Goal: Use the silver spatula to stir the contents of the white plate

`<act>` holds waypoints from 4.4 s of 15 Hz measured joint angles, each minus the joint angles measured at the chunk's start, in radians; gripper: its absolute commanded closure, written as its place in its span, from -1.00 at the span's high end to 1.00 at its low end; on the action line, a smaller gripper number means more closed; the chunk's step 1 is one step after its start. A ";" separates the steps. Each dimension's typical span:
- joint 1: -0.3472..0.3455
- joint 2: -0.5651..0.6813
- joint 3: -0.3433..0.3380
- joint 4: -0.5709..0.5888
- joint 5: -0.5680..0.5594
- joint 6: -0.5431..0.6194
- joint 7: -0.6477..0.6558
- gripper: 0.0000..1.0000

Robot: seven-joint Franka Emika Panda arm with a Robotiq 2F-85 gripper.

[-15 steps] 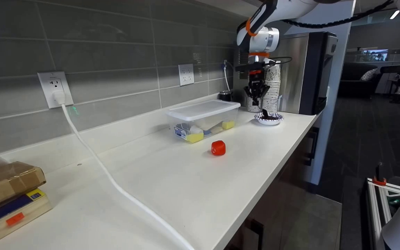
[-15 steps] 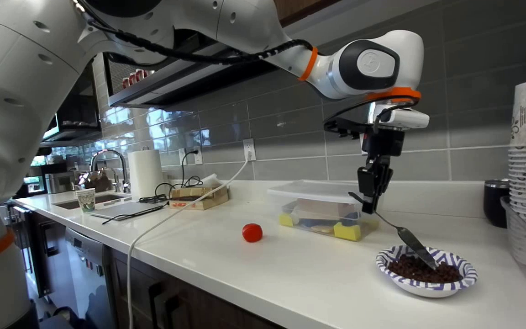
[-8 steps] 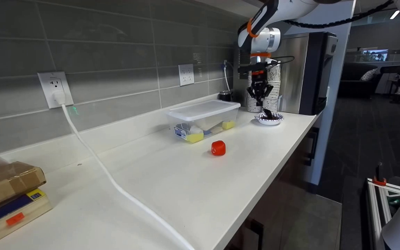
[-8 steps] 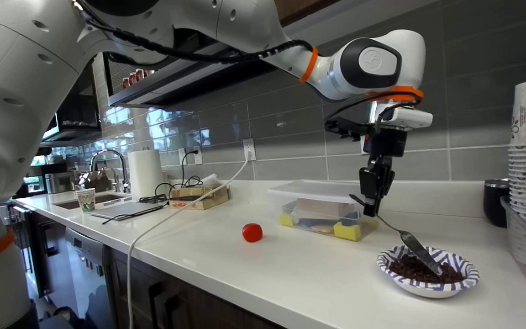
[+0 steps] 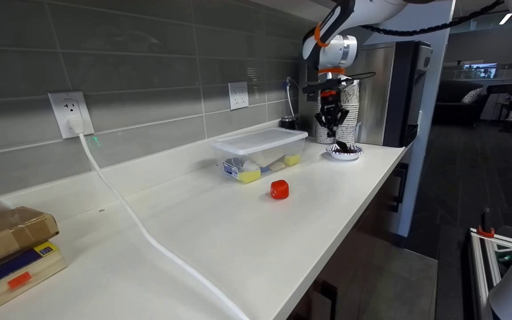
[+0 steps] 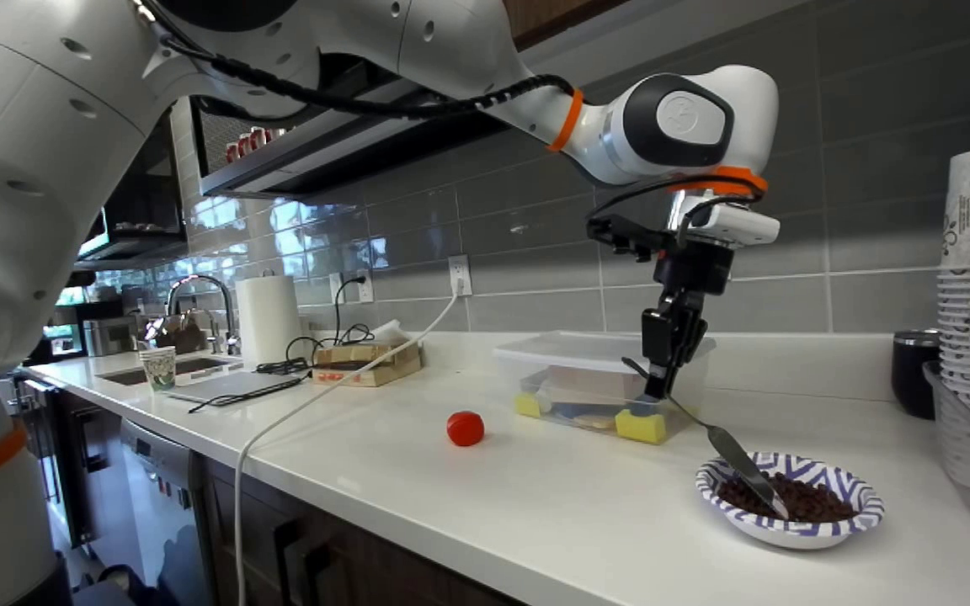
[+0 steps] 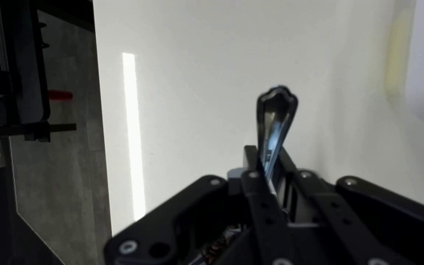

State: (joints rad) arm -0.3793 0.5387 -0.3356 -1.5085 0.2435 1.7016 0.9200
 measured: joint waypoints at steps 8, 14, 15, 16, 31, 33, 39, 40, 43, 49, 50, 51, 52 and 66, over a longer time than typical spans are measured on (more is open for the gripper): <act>-0.001 0.000 0.004 -0.001 0.083 -0.003 0.024 -0.94; -0.012 0.001 0.005 -0.001 0.127 0.026 0.025 -0.94; -0.015 0.002 0.005 -0.001 0.129 0.037 0.025 -0.94; -0.019 0.003 0.005 -0.001 0.130 0.047 0.025 -0.94; -0.033 0.005 -0.009 0.003 0.011 0.026 -0.008 -0.94; -0.029 0.001 -0.009 -0.006 -0.011 0.048 -0.029 -0.94; 0.032 -0.055 -0.006 -0.136 -0.053 0.230 -0.063 -0.94; 0.048 -0.069 -0.006 -0.166 -0.067 0.261 -0.064 -0.94; 0.093 -0.111 -0.006 -0.252 -0.122 0.327 -0.063 -0.94; 0.173 -0.181 -0.008 -0.388 -0.280 0.422 -0.016 -0.94; 0.183 -0.189 -0.008 -0.402 -0.304 0.438 0.000 -0.94; 0.191 -0.197 -0.008 -0.415 -0.325 0.450 0.015 -0.94; 0.198 -0.204 -0.008 -0.424 -0.341 0.463 0.029 -0.94; 0.210 -0.215 -0.035 -0.506 -0.499 0.601 0.227 -0.94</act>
State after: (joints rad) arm -0.1693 0.3237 -0.3711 -2.0143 -0.2555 2.3025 1.1470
